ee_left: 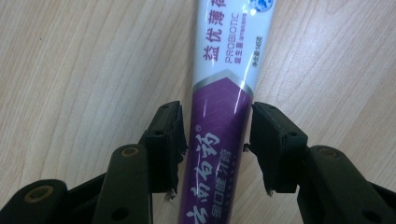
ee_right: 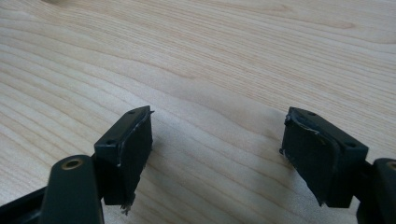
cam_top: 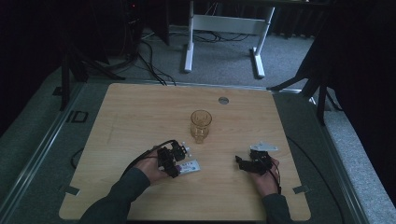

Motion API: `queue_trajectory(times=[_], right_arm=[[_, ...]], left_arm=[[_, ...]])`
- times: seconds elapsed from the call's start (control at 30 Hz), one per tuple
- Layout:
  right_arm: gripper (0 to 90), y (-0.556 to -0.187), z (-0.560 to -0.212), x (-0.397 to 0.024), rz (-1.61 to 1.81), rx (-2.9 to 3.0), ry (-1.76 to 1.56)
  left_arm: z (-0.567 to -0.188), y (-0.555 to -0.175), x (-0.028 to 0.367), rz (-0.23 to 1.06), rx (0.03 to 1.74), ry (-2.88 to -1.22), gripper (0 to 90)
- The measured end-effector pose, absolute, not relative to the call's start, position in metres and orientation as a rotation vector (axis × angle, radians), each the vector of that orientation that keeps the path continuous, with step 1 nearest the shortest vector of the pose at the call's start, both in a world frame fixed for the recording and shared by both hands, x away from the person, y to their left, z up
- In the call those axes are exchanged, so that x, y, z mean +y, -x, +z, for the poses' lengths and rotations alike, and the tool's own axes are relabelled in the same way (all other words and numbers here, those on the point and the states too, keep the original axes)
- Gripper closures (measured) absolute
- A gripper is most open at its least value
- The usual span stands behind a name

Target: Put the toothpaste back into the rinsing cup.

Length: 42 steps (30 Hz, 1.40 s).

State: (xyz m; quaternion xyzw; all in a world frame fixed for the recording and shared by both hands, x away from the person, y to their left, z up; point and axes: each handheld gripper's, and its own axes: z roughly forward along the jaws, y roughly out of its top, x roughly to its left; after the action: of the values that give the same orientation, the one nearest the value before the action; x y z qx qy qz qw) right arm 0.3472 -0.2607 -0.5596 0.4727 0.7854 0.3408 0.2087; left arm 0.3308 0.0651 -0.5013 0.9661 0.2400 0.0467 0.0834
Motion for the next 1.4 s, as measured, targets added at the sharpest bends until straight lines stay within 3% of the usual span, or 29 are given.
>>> queue_trajectory(times=[1.4], right_arm=[[24.1, -0.347, -0.560, -0.261, 0.949, 2.185, -1.314]], left_arm=[[-0.519, -0.338, 0.061, 0.044, 0.748, -2.914, 53.3]])
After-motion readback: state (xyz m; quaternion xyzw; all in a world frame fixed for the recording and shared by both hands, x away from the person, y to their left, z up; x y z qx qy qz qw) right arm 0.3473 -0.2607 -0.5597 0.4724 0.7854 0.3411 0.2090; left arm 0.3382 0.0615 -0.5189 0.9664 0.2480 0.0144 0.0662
